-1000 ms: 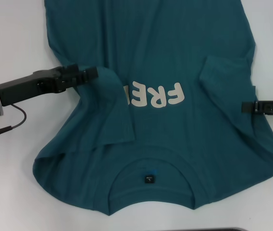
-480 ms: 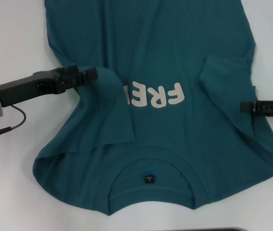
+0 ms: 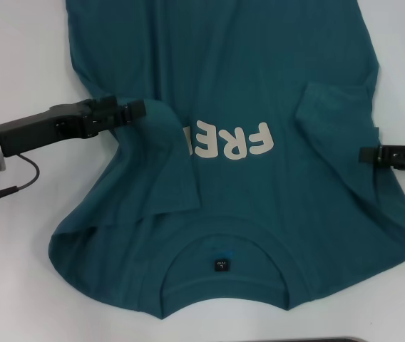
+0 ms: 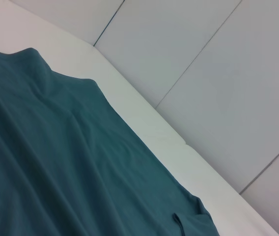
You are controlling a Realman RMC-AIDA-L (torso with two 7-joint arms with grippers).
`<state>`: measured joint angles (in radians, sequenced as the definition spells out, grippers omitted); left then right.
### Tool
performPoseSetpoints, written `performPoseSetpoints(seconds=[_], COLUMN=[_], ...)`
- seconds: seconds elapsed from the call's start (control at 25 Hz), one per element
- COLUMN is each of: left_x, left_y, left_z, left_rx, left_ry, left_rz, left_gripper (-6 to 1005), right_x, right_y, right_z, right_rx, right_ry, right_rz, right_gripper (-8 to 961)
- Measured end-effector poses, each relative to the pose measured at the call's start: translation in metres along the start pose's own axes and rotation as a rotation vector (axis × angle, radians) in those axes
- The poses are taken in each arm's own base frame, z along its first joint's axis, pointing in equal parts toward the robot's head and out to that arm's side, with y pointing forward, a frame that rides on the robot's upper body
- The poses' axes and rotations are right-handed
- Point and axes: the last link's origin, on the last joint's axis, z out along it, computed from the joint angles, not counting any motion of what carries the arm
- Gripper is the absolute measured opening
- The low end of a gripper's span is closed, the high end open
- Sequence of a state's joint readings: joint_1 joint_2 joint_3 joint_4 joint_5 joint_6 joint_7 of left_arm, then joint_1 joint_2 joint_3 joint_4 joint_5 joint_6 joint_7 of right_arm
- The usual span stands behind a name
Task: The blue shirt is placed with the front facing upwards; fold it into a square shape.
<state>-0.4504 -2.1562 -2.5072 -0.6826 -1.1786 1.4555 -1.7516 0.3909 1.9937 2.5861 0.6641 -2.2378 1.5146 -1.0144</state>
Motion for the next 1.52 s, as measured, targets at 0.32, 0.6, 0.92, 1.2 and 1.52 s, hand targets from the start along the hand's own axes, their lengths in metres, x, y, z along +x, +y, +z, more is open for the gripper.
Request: performPoseSetpoints(seconds=[0.32, 0.6, 0.92, 1.2, 1.52], left_x=[-0.002, -0.001, -0.001, -0.001, 0.001], left_y=[-0.001, -0.001, -0.002, -0.001, -0.001], left_z=[-0.002, -0.003, -0.003, -0.002, 0.0], left_rx=[0.005, 0.006, 0.007, 0.006, 0.006], left_ry=[0.002, 0.002, 0.004, 0.003, 0.001], left_rz=[-0.005, -0.004, -0.004, -0.003, 0.003], left_gripper=[885, 885, 886, 885, 885], right_x=[-0.004, -0.003, -0.003, -0.003, -0.006], right_y=[-0.001, -0.001, -0.001, -0.001, 0.012], right_z=[0.003, 0.004, 0.004, 0.004, 0.011], right_rx=[0.018, 0.019, 0.023, 0.024, -0.035], right_ry=[-0.016, -0.004, -0.001, -0.001, 0.035], right_rz=[0.029, 0.033, 0.031, 0.031, -0.031], right_gripper=[614, 499, 194, 26, 40])
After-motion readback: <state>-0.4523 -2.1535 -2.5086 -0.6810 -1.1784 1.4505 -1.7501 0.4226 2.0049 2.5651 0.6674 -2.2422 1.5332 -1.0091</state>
